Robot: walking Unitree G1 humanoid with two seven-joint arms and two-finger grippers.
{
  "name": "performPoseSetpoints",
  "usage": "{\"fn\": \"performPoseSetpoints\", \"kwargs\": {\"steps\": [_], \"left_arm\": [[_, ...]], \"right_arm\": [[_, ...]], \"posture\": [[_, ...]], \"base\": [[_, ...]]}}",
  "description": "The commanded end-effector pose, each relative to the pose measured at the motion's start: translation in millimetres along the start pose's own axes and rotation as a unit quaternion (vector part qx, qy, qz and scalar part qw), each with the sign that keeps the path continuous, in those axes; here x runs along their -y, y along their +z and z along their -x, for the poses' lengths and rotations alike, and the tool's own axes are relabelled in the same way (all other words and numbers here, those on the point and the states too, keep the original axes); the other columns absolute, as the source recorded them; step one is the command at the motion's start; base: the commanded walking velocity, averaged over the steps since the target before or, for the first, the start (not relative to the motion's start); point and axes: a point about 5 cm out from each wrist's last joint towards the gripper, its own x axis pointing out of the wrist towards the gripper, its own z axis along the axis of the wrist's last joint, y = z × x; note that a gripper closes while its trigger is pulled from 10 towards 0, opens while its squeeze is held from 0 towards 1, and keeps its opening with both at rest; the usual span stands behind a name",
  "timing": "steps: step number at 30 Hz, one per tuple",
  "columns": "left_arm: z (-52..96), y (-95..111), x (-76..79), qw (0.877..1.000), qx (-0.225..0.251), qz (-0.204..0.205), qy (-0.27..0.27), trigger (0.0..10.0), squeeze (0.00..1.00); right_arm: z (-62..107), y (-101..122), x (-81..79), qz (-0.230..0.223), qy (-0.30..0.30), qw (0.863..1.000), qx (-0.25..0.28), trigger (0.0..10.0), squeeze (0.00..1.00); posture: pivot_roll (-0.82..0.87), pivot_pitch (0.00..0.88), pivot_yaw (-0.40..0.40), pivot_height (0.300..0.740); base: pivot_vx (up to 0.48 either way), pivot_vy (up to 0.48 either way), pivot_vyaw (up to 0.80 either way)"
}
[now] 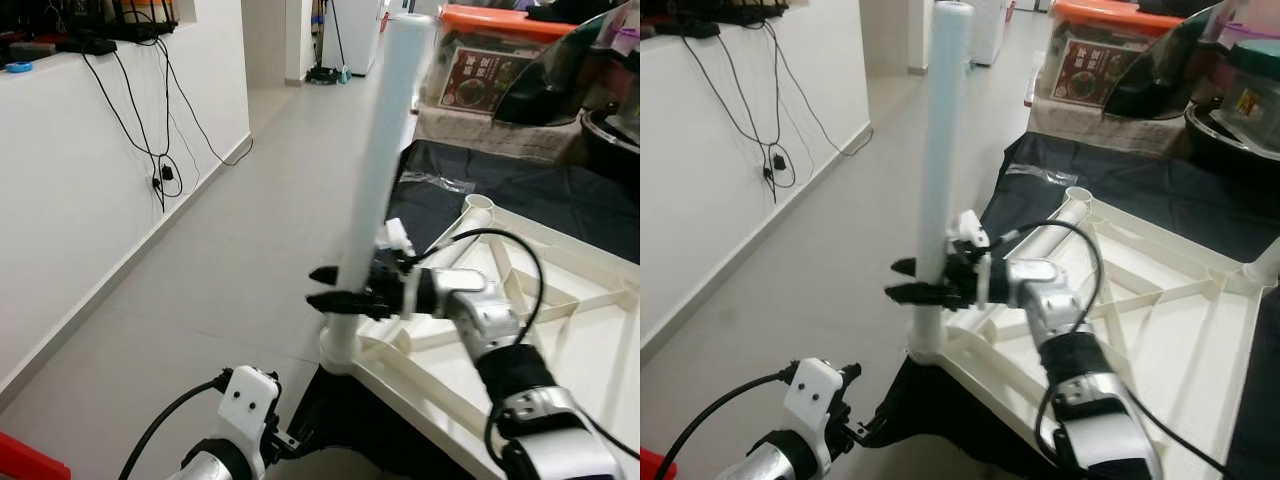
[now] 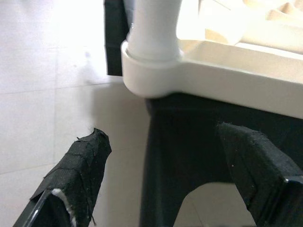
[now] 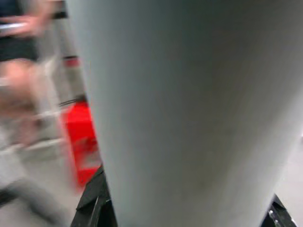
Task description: Building children table
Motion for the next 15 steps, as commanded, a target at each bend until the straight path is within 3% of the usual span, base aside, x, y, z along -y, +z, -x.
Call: {"fn": "performPoseSetpoints", "kwargs": {"steps": [1,3,4,6,7,8,9,10,11,12,13,15], "left_arm": [[1.0,-2.5,1.4,1.000,-0.005,0.005,-0.002,10.0,0.00],[1.0,-2.6,0.9,1.000,-0.005,0.006,-0.004,10.0,0.00],[1.0,-2.8,0.7,1.000,-0.005,0.005,-0.005,10.0,0.00],[0.7,-2.9,0.0,1.000,-0.006,0.004,-0.006,10.0,0.00],[0.7,-2.9,0.0,1.000,-0.006,0.004,-0.006,10.0,0.00],[0.4,-2.9,-0.6,1.000,-0.006,0.004,-0.006,10.0,0.00],[0.4,-2.9,-0.6,1.000,-0.006,0.004,-0.006,10.0,0.00],[0.0,-2.9,-1.1,1.000,-0.006,0.004,-0.007,10.0,0.00],[-0.3,-2.9,-1.4,1.000,-0.007,0.004,-0.007,10.0,0.00],[-0.6,-2.8,-1.7,1.000,-0.007,0.003,-0.007,10.0,0.00],[-0.6,-2.8,-1.7,1.000,-0.007,0.003,-0.007,10.0,0.00],[-1.1,-2.6,-2.4,1.000,-0.006,0.001,-0.006,10.0,0.00]], "right_arm": [[14.3,-9.1,18.9,-0.012,-0.132,0.991,-0.019,0.0,0.00],[24.7,-7.0,30.3,-0.015,-0.248,0.969,0.008,0.0,0.00],[35.8,-7.3,37.6,-0.023,-0.337,0.941,0.015,0.0,0.00],[54.7,-8.8,45.0,-0.028,-0.460,0.887,0.016,0.0,0.00],[54.7,-8.8,45.0,-0.028,-0.460,0.887,0.016,0.0,0.00],[67.9,-11.3,43.6,-0.035,-0.539,0.841,0.016,0.0,0.00],[67.9,-11.3,43.6,-0.035,-0.539,0.841,0.016,0.0,0.00],[78.5,-13.3,38.8,-0.033,-0.596,0.802,0.014,0.0,0.00],[86.5,-14.8,34.8,-0.031,-0.633,0.774,0.012,0.0,0.00],[89.8,-19.7,24.3,-0.052,-0.677,0.734,0.022,0.0,0.00],[89.8,-19.7,24.3,-0.052,-0.677,0.734,0.022,0.0,0.00],[84.0,-27.3,6.1,-0.094,-0.716,0.691,0.031,0.0,0.00]], "posture": [[0.14,0.021,-0.079,0.740],[0.13,0.020,-0.072,0.740],[0.13,0.020,-0.069,0.740],[0.13,0.023,-0.066,0.740],[0.13,0.023,-0.066,0.740],[0.12,0.024,-0.064,0.740],[0.12,0.024,-0.064,0.740],[0.12,0.025,-0.062,0.740],[0.12,0.025,-0.062,0.740],[0.12,0.027,-0.063,0.740],[0.12,0.027,-0.063,0.740],[0.13,0.028,-0.061,0.740]], "base": [[0.000,0.000,0.00],[0.000,0.000,0.00],[0.000,0.000,0.00],[0.000,0.000,0.00],[0.000,0.000,0.00],[0.000,0.000,0.00],[0.000,0.000,0.00],[0.000,0.000,0.00],[0.000,0.000,0.00],[0.000,0.000,0.00],[0.000,0.000,0.00],[0.000,0.000,0.00]]}}
